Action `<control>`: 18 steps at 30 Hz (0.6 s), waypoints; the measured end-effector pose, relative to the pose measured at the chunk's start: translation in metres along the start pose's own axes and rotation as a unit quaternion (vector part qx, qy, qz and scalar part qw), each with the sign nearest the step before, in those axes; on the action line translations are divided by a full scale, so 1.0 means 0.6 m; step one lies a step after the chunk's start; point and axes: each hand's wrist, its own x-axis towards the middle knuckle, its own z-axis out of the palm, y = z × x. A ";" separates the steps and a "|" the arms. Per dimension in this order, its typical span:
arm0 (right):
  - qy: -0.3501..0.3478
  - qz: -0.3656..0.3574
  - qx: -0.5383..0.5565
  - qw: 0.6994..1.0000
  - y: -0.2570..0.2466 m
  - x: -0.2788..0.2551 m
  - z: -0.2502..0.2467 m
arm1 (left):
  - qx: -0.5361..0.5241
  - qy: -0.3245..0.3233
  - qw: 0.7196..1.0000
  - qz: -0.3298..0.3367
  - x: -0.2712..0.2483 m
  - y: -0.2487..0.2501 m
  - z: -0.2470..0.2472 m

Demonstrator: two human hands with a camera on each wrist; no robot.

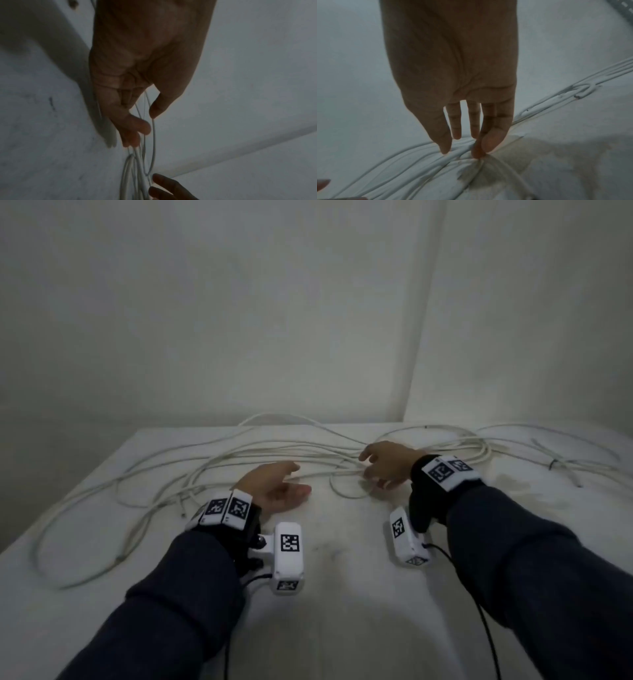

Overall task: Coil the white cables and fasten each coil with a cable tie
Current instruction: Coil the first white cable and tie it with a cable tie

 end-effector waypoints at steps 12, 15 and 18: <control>0.085 -0.074 -0.025 0.993 0.012 0.017 -0.006 | 0.005 0.055 0.993 0.104 0.051 -0.014 0.012; 0.140 -0.119 0.050 0.982 0.003 -0.019 -0.005 | -0.089 0.103 0.974 0.182 0.043 -0.008 0.018; 0.179 -0.108 0.091 0.974 0.011 -0.049 0.001 | -0.182 0.169 0.938 0.242 0.028 -0.003 0.006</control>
